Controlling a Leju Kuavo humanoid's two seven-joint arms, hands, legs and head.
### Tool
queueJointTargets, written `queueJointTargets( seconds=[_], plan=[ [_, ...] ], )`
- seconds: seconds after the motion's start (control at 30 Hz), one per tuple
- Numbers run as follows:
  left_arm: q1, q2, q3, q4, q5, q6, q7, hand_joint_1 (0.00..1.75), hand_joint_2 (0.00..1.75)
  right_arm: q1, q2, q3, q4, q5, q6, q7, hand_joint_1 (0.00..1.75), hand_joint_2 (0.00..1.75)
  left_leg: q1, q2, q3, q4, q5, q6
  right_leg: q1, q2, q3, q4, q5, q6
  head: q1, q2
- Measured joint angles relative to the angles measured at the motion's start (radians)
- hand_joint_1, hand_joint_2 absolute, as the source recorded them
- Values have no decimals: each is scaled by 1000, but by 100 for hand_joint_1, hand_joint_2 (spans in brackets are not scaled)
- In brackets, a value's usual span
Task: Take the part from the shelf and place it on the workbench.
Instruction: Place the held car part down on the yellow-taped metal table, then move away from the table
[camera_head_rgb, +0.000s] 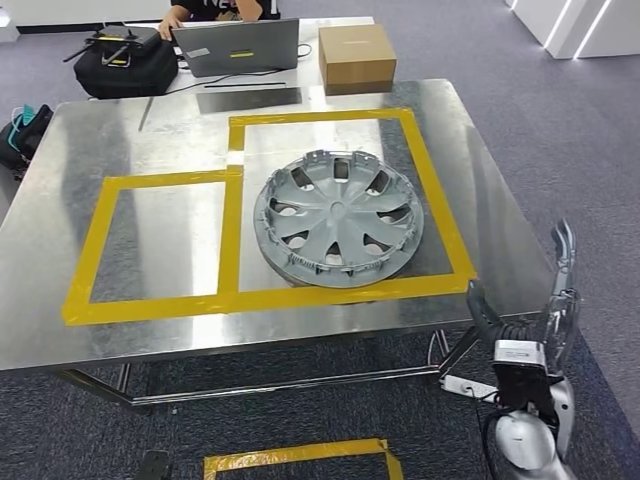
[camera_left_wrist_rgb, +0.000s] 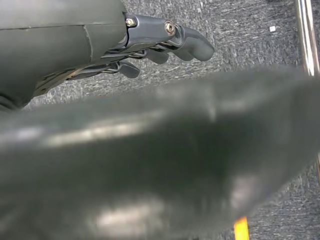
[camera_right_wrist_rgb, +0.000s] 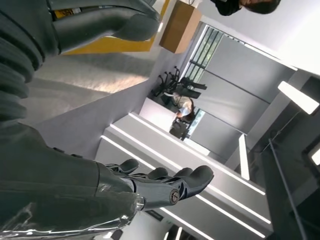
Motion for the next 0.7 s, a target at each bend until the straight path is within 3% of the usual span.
queueJointTargets(
  seconds=[0.13, 0.2, 0.3, 0.33, 0.37, 0.4, 0.47, 0.53, 0.63, 0.7],
  plan=[
    [0, -1, 5, 0, 0, 1, 0, 0, 0, 39, 7, -28, -18, -12, 8, -7, 0, 175, -5, 0, 2, -4, -1, 10, -7, 0, 3, -5, -1, 10, 0, 0],
    [-1, -4, 7, 0, 0, 1, -1, 0, 0, 50, 10, -38, -23, -14, 10, -13, 0, 175, -1, 2, 8, -16, 3, 19, -6, 0, -7, 20, -18, 15, 1, 0],
    [-3, -7, 9, 0, 0, 3, -2, 0, 0, 63, 15, -47, -24, -20, 12, -20, 0, 175, 3, 4, 13, -23, 3, 26, -5, 0, -97, 194, -103, 17, 2, 0],
    [-3, -7, 11, 0, 0, 3, -2, 0, 0, 68, 16, -49, -24, -21, 13, -21, 0, 175, 3, 4, 13, -23, 3, 26, -5, 0, -133, 255, -122, 18, 2, 0],
    [-3, -8, 12, 0, 0, 4, -2, 0, 0, 71, 16, -52, -24, -22, 14, -21, 0, 175, 3, 3, 13, -23, 2, 26, -5, 0, -155, 286, -121, 18, 2, 0],
    [-3, -10, 13, 0, 0, 4, -2, 0, 0, 74, 16, -54, -24, -22, 14, -21, 0, 175, 4, 3, 14, -22, 1, 24, -6, 0, -161, 280, -100, 19, 2, 0],
    [-3, -12, 14, 0, 0, 5, -2, 0, 0, 75, 18, -56, -24, -22, 16, -21, 0, 175, 6, 1, 19, -20, -2, 16, -9, -1, -116, 162, -19, 21, 3, 0],
    [-4, -12, 15, 1, 0, 7, -2, 0, 0, 75, 20, -57, -24, -23, 17, -21, 0, 175, 3, -1, 20, -15, -4, 2, -11, 3, -70, 56, 31, 19, 2, 0],
    [-3, -11, 15, 2, 0, 10, -2, 0, 0, 78, 23, -60, -24, -26, 17, -21, 0, 175, 1, -4, 17, -16, 3, -17, -8, 9, -63, 37, 41, -5, -4, 0],
    [-3, -12, 15, 2, 0, 12, -2, 0, 0, 79, 24, -63, -24, -28, 17, -21, 0, 175, 4, -2, 12, -5, -9, -27, -9, 8, -65, 35, 47, -19, -6, 0]
  ],
)
